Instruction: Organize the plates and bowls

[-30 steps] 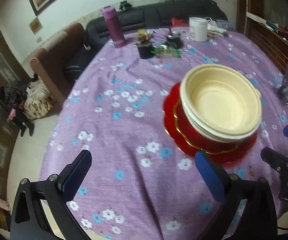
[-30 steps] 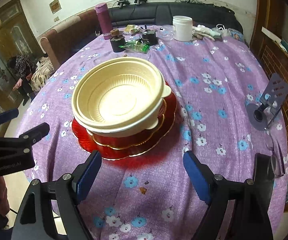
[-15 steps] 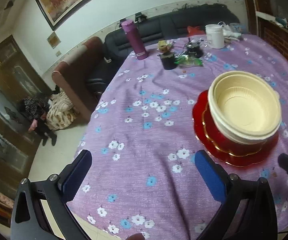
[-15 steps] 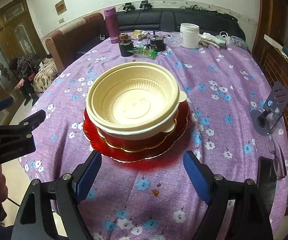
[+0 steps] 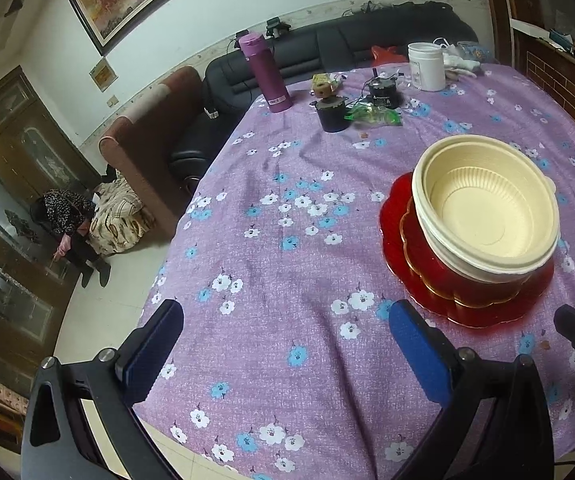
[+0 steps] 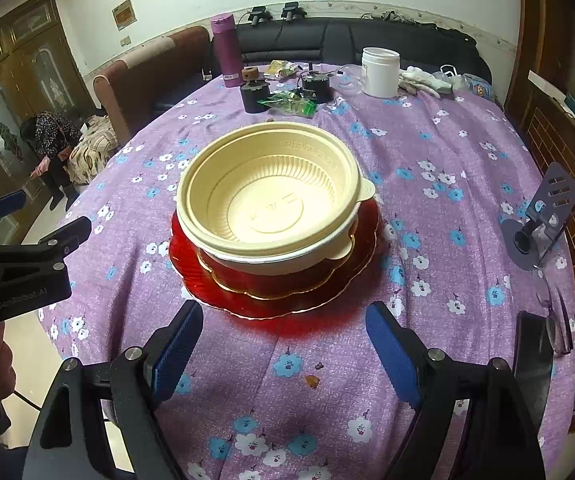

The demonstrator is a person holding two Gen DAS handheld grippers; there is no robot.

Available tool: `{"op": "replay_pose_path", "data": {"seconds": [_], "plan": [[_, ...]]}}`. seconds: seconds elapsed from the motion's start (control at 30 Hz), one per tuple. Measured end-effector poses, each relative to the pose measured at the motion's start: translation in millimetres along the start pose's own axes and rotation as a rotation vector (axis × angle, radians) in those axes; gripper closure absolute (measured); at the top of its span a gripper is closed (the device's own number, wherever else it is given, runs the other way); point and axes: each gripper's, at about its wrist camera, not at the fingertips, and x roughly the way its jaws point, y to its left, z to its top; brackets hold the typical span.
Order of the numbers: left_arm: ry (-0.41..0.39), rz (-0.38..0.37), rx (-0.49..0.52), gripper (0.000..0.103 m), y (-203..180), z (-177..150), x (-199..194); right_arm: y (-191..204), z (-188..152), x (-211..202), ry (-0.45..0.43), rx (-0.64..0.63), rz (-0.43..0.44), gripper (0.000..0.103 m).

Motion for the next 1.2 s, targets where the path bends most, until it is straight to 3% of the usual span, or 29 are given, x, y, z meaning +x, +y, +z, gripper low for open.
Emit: {"op": "replay_pose_path", "data": {"seconds": [1.2], "plan": [[0.015,-0.031,0.038,0.000,-12.3,-4.6,-0.2,-6.8,-3.0,-1.4,0.001,0.017,0.001,0.016]]}}
